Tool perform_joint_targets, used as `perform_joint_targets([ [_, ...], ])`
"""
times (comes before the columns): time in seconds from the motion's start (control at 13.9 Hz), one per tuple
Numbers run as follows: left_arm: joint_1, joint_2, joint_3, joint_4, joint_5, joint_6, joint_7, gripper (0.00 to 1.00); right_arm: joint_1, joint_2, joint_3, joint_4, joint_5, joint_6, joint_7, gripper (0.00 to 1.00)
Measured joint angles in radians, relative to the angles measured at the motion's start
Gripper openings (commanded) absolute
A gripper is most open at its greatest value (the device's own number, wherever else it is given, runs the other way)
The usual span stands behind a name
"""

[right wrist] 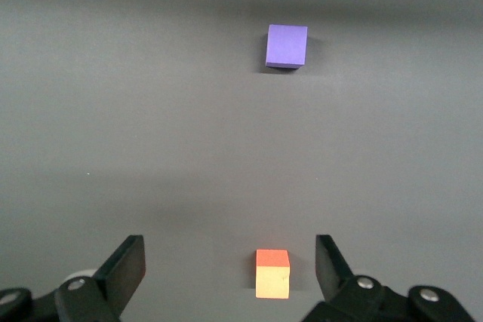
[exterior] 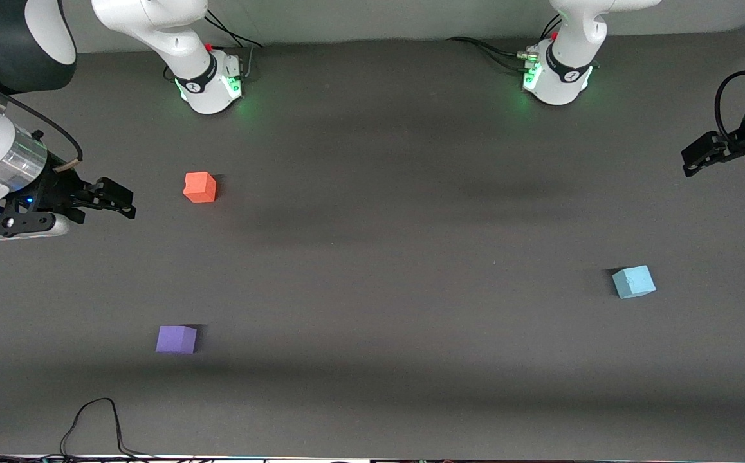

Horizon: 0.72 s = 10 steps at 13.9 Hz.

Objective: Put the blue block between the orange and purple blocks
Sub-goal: 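Move the left gripper down toward the light blue block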

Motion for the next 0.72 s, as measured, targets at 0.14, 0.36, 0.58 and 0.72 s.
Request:
perform_joint_targets([
  [0.14,0.000,0.009,-0.002,0.013,-0.001,-0.029,0.001,1.00,0.000,0.000,0.000,0.000,0.000,0.000,0.000,1.00],
  [0.36,0.000,0.017,-0.003,0.031,-0.002,-0.057,0.000,1.00,0.000,0.000,-0.001,0.000,0.000,0.000,0.000,1.00],
  [0.58,0.000,0.022,-0.005,0.038,-0.009,-0.058,0.001,1.00,0.000,0.000,-0.001,0.000,0.000,0.000,0.000,1.00],
  [0.72,0.000,0.025,-0.007,0.049,-0.018,-0.064,0.001,1.00,0.000,0.000,-0.001,0.000,0.000,0.000,0.000,1.00],
])
